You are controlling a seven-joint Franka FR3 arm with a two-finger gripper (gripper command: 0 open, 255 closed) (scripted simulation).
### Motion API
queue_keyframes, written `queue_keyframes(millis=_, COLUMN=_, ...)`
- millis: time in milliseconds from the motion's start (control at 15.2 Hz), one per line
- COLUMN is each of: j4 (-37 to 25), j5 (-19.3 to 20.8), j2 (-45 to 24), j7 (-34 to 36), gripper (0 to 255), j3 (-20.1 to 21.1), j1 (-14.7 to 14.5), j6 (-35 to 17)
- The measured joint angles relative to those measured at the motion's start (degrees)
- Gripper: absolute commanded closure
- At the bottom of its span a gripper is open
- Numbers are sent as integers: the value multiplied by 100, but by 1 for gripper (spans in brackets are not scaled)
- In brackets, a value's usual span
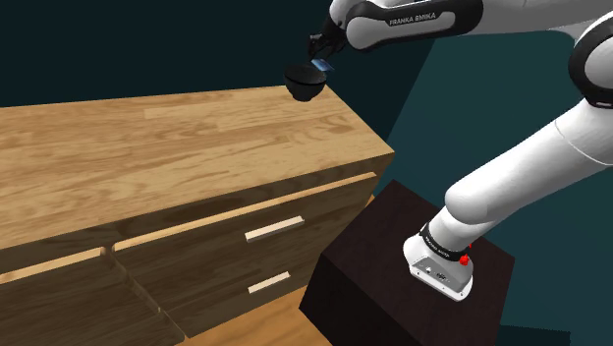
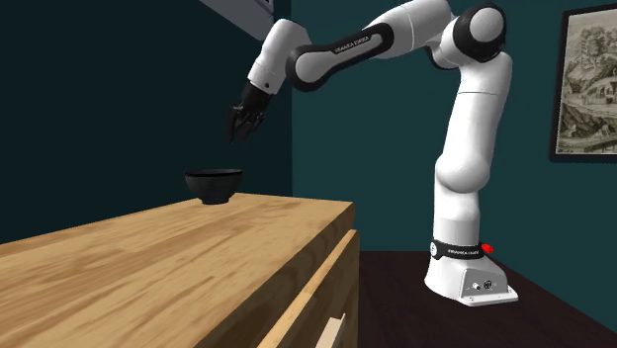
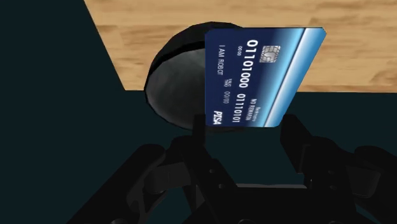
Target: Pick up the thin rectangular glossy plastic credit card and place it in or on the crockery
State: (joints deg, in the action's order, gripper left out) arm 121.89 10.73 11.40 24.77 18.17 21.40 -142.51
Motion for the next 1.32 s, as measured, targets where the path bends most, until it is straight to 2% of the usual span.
queue_keyframes(millis=528, j4=-2150, j5=478, j2=-1859, j7=-172, gripper=255, j3=-71, j1=170, j6=361)
queue_keyframes(millis=594, j4=-2256, j5=507, j2=-1963, j7=-176, gripper=255, j3=-81, j1=170, j6=368)
queue_keyframes(millis=792, j4=-2294, j5=594, j2=-2136, j7=-130, gripper=255, j3=-104, j1=160, j6=244)
queue_keyframes(millis=1320, j4=-1887, j5=811, j2=-2276, j7=85, gripper=255, j3=-169, j1=142, j6=-283)
